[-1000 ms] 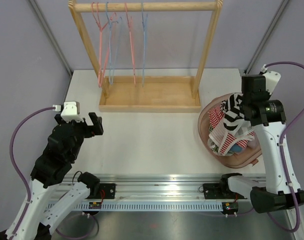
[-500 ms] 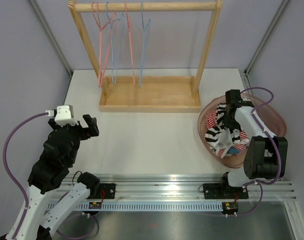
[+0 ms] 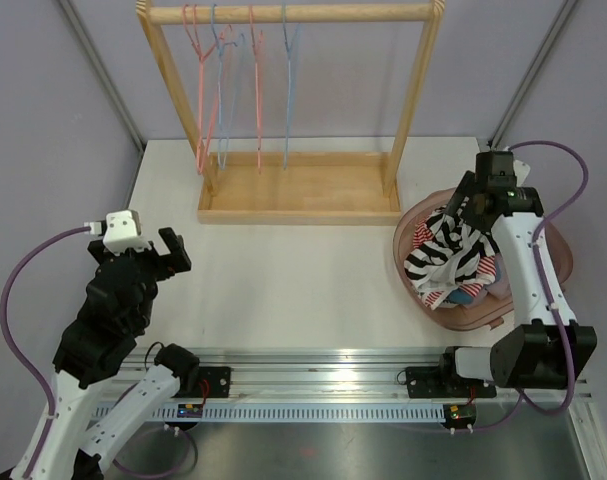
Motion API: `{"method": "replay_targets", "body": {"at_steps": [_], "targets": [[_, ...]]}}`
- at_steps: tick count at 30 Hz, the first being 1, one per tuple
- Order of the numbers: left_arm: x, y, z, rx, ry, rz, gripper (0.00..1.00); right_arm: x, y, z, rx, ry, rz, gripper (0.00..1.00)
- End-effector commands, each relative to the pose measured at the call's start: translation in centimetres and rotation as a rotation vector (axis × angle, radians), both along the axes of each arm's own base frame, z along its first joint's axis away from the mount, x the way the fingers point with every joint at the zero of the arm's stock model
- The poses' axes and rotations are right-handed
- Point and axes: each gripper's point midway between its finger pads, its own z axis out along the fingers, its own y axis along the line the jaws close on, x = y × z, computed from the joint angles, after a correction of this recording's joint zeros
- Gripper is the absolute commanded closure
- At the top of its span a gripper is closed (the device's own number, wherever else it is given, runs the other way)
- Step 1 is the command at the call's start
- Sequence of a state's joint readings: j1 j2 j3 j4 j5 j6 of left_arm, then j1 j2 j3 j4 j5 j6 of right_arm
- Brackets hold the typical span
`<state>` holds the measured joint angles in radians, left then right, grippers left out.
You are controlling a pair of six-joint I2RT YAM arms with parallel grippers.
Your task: Remove the tank top from the hanger
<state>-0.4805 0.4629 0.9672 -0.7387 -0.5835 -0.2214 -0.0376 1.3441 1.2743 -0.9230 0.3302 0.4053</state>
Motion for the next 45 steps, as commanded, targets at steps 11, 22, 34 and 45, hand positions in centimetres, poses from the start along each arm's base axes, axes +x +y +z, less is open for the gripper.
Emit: {"method": "replay_targets", "body": {"at_steps": [11,22,34,45], "targets": [[-1.9,2.6,4.1,-0.002,-0.018,0.102,0.01,-5.4,3.4,13.9,-0.003,-0.32,0.306,0.01],[-4.7,3.7,4.5,0.059,0.065,0.07,0.01,-12.7,6.6,17.2,0.002,-0.514,0.482,0.0],[-6.4,3.9,1.6,0.073,0.12,0.034,0.01,-17.3,5.8,16.9,-0.066,-0.575,0.548,0.0],[-5.7,1.4,0.7,-0.003,0.083,-0.075,0.01,-15.1,5.4,15.1,-0.083,-0.515,0.478,0.01]]}}
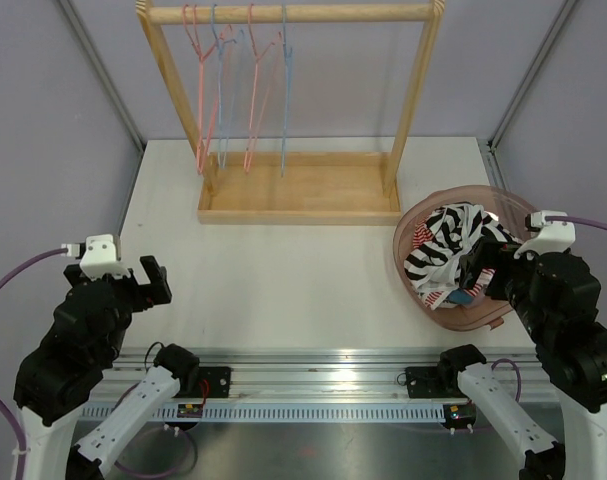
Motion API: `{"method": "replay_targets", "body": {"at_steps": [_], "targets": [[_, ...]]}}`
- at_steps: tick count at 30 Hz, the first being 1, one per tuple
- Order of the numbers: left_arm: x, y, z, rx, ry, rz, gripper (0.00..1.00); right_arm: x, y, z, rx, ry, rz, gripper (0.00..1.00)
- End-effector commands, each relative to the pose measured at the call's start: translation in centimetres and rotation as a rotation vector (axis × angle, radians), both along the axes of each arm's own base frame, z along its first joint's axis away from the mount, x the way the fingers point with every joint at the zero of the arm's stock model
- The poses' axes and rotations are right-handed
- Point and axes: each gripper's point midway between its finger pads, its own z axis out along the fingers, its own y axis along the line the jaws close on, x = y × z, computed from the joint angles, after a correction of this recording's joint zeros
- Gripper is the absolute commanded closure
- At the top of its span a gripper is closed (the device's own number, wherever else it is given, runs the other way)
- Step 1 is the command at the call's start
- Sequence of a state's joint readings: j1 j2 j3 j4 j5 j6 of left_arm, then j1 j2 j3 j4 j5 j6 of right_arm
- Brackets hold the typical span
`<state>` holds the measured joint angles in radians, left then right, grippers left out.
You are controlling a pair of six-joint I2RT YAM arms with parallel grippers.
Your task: Remove the tank top from the hanger
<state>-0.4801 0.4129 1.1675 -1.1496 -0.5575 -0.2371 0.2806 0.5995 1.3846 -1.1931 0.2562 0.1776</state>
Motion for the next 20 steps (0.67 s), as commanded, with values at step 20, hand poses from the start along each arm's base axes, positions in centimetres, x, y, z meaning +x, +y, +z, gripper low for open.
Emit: {"method": "replay_targets", "body": {"at_steps": [20], "targets": [[0.22,-0.66,2.07,-0.071,-0.132,-0.034,0.01,2.32,0.29,-0.94,0.0,0.004,-0.028,0.0]]}}
